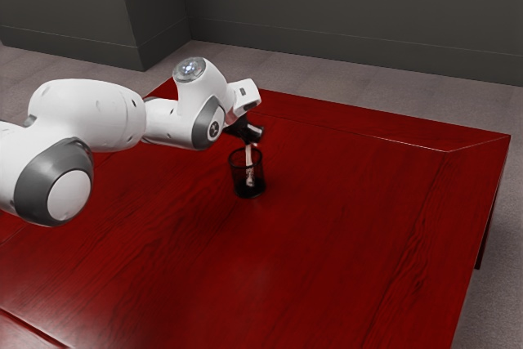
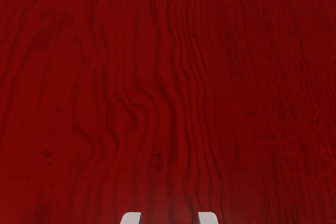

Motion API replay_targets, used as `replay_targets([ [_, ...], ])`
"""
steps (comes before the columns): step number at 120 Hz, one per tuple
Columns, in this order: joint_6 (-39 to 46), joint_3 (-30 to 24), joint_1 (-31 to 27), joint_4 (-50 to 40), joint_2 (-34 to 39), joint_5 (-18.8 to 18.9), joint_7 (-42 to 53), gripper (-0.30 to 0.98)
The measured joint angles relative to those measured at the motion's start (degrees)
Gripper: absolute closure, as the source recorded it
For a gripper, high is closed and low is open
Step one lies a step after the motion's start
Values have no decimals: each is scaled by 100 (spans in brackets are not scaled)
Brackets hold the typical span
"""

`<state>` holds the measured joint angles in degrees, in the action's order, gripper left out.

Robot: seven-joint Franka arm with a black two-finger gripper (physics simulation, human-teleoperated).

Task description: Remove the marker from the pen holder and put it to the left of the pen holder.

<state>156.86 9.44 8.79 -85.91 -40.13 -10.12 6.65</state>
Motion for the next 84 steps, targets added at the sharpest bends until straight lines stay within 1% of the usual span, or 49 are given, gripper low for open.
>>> replay_targets([
  [13,4,2,16,-50,30,-7,12,69],
  [27,33,8,138,-331,251,-14,-16,73],
  [39,24,11,215,-504,501,17,-42,74],
  [61,-18,65,257,-548,947,93,-77,76],
  [84,-160,234,345,-533,1365,362,-110,76],
])
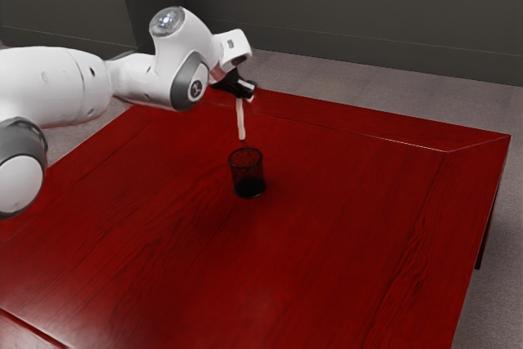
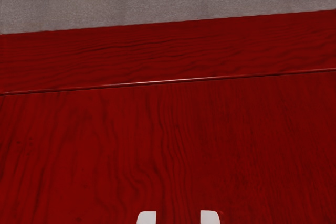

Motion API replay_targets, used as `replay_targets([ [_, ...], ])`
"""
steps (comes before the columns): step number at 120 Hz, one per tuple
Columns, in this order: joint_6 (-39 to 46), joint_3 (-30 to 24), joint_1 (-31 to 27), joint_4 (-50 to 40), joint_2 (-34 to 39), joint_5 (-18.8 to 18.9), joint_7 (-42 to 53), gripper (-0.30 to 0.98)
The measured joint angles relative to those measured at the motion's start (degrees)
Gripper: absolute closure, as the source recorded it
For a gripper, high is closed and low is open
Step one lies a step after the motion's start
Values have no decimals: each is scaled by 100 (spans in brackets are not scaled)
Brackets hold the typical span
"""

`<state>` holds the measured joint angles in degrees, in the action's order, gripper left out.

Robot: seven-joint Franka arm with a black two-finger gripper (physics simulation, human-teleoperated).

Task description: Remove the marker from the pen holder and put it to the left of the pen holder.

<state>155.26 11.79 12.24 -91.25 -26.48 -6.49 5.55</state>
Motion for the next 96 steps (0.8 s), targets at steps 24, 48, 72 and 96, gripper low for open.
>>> replay_targets([
  [24,-625,-51,-663,84,-159,579,118,75],
  [48,-1236,-417,-1339,391,-732,742,446,75],
  [72,-1472,-457,-1399,979,-1218,749,739,75],
  [96,-1549,-466,-1449,1182,-1490,728,951,75],
])
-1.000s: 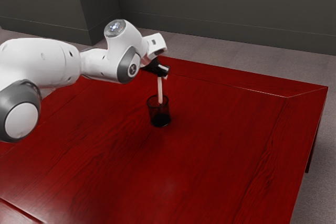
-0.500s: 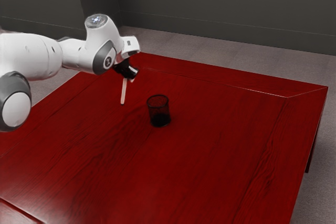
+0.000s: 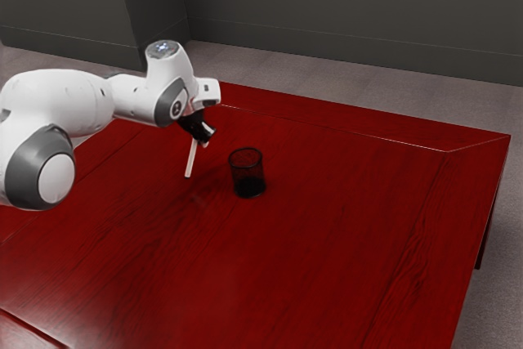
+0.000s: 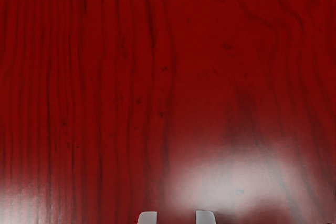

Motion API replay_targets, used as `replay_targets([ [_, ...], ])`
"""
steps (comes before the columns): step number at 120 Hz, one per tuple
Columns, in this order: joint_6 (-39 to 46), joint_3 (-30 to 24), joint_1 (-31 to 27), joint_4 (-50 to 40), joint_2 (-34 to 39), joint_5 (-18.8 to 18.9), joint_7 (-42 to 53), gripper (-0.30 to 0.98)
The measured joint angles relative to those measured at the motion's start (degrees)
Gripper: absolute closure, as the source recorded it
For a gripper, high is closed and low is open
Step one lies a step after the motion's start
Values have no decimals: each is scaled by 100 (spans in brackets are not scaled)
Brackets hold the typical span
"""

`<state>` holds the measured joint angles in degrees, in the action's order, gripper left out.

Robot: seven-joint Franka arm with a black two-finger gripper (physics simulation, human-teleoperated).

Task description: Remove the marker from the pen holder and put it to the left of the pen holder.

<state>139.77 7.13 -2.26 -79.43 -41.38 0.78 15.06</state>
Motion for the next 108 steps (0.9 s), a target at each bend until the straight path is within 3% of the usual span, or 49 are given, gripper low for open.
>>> replay_targets([
  [7,-9,-16,-1,12,-14,-3,51,75],
  [32,-19,-64,14,-19,131,-97,335,32],
  [44,-78,-1,347,-1116,1801,-98,440,20],
  [55,-930,440,858,-1370,3220,-124,509,13],
  [70,-2364,687,980,-1318,4234,8,478,7],
  [87,-3607,490,858,-1334,4711,393,304,4],
  [108,-4430,207,1022,-1343,4805,662,129,2],
])
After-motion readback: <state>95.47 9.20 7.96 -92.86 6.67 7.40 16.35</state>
